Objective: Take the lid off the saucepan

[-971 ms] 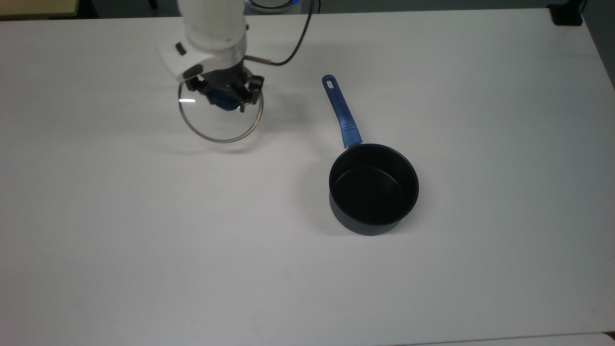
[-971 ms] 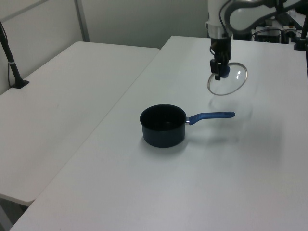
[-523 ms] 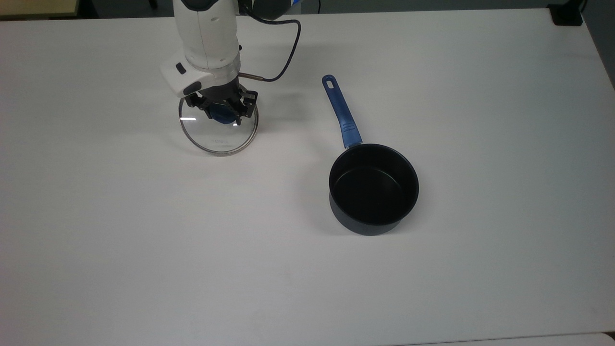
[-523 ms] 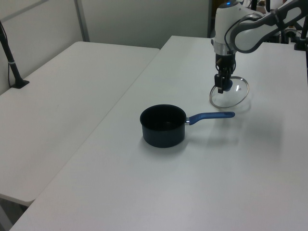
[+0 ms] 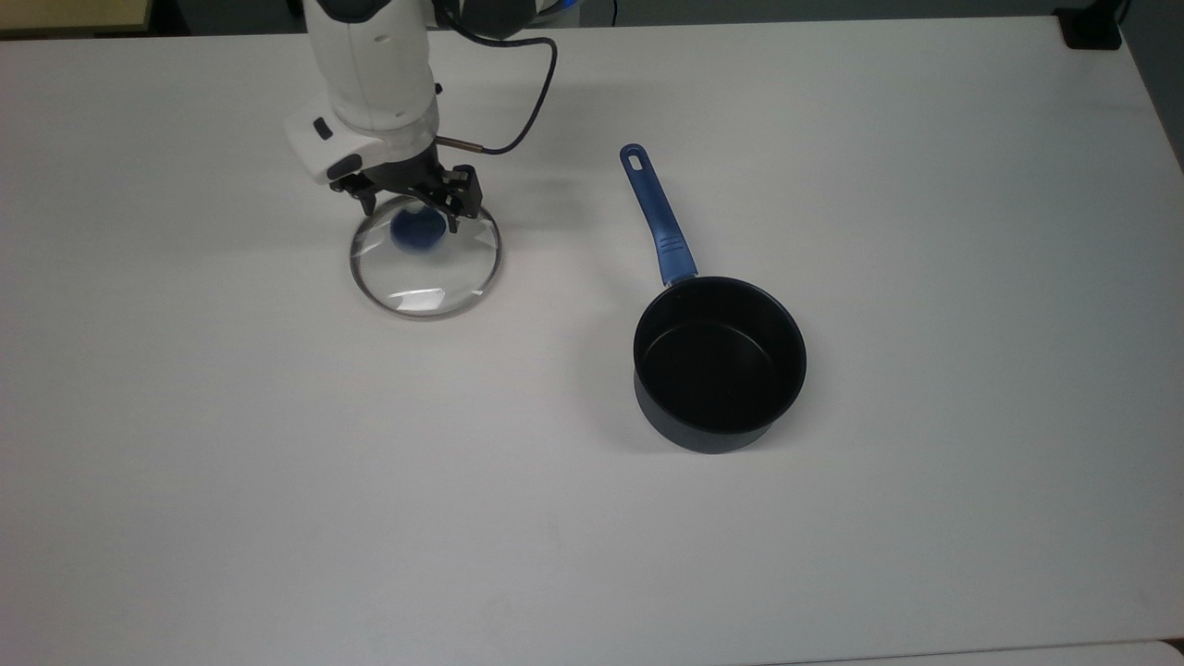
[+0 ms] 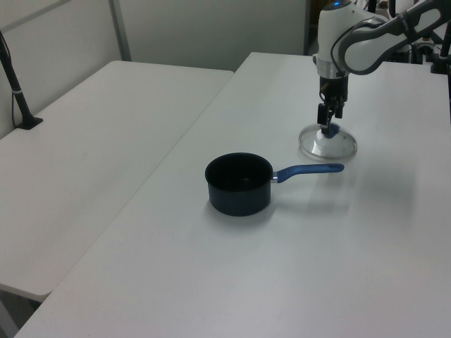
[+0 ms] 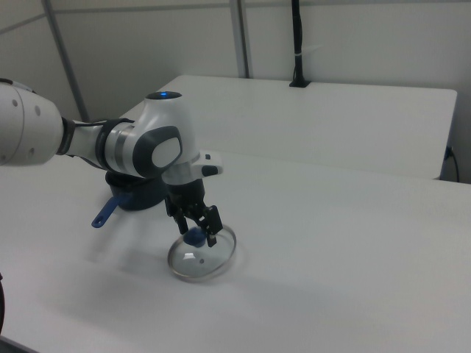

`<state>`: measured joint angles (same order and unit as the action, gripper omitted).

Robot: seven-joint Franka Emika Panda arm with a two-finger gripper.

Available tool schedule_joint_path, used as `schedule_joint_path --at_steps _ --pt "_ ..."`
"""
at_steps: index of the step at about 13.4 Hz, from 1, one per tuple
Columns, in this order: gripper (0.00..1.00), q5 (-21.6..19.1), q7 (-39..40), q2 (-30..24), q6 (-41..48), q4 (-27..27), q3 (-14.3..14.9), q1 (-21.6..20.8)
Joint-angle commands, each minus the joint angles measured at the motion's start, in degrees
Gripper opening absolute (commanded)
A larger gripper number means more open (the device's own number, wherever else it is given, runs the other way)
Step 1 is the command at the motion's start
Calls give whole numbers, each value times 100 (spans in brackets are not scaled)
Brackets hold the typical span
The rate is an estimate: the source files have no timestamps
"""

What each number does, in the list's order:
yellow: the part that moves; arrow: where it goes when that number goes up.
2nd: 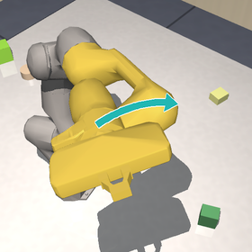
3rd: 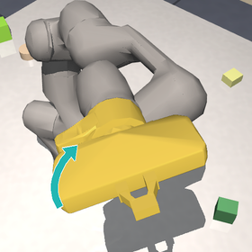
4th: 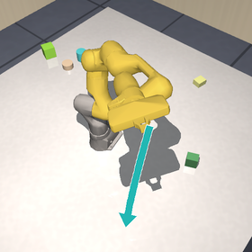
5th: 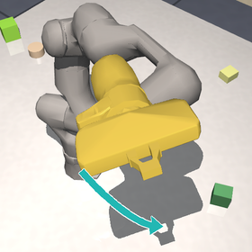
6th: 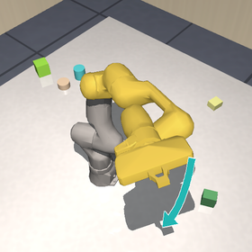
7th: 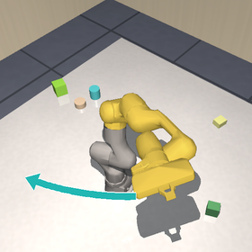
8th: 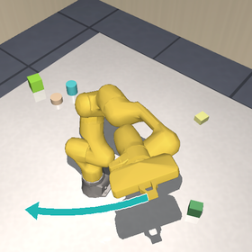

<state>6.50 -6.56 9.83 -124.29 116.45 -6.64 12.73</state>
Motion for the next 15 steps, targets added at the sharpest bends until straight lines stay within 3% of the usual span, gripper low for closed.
schedule_joint_path --at_steps 1,6,9,11,12,13,15 --pt "100 62 -73 -166 203 -147 -30 90" --pt "100 -69 -977 -411 1896 -2044 -48 20" --pt "100 -596 -988 -1053 2357 -2223 136 -304" --pt "100 -833 -1005 -1176 2392 -2232 775 -908" --pt "100 -843 -979 -1255 2392 -2223 1344 -1547" --pt "100 -808 -918 -1247 2392 -2231 1489 -1684" --pt "100 -738 -429 -1238 2383 -2371 1473 -1537"
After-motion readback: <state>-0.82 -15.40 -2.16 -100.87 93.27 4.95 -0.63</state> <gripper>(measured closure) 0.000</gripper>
